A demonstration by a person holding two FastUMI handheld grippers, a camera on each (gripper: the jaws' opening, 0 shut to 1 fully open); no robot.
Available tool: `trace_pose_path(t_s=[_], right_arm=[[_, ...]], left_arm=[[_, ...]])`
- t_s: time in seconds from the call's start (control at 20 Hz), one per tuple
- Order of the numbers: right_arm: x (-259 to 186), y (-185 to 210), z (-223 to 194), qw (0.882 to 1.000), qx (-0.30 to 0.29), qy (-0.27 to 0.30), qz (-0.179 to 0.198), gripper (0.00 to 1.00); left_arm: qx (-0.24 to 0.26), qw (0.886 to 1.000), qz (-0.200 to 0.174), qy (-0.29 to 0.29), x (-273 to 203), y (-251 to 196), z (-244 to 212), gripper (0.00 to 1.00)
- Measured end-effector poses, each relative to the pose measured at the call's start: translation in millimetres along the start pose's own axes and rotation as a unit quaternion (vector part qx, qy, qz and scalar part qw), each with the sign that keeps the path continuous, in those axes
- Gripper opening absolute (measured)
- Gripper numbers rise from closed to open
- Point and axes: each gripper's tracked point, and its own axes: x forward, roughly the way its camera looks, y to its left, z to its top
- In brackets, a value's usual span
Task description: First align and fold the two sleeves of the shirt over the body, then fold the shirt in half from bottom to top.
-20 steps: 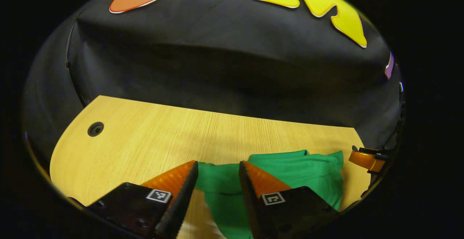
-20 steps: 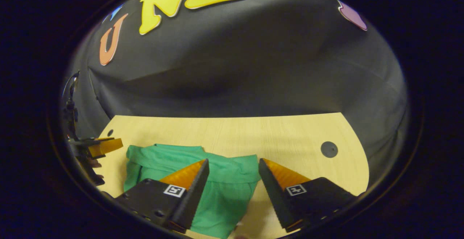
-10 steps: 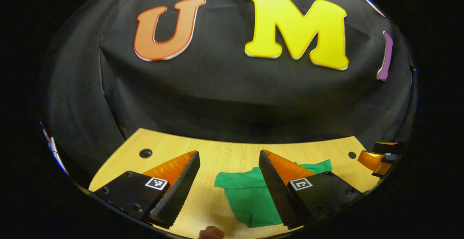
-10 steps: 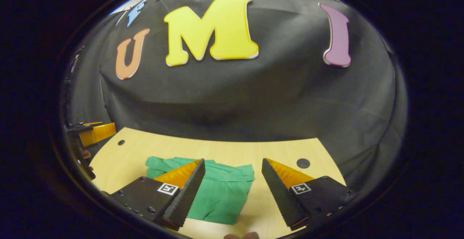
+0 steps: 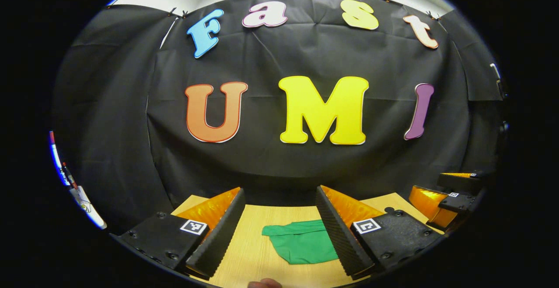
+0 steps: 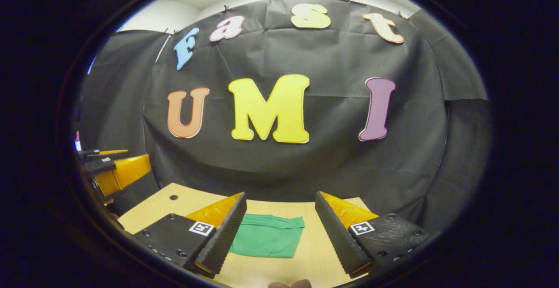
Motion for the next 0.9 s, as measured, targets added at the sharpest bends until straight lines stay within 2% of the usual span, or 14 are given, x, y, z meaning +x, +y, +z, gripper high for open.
trace_pose_path(t_s=[0.2,0.3,0.35,0.4,0.5,0.9], right_arm=[[-53,12,-6,1.0,-0.003,-0.001,-0.001,0.94],[-74,13,-8,1.0,-0.005,-0.007,-0.005,0.97],[-81,13,-5,1.0,-0.005,-0.012,-0.01,0.94],[-85,13,-5,1.0,-0.004,-0.016,-0.013,0.96],[-89,17,-2,1.0,0.005,-0.022,-0.012,0.94],[-97,18,11,0.999,0.004,-0.043,-0.017,0.96]], left_arm=[[0.0,1.0,-0.011,-0.016,-46,-6,6,1.0],[0.01,1.0,-0.011,-0.025,-62,-5,8,1.0],[0.011,0.999,-0.012,-0.029,-69,-6,8,1.0],[0.011,0.999,-0.015,-0.029,-74,-8,6,1.0],[0.011,0.999,-0.022,-0.025,-80,-12,2,1.0],[0.013,0.999,-0.024,-0.028,-80,-7,8,1.0]])
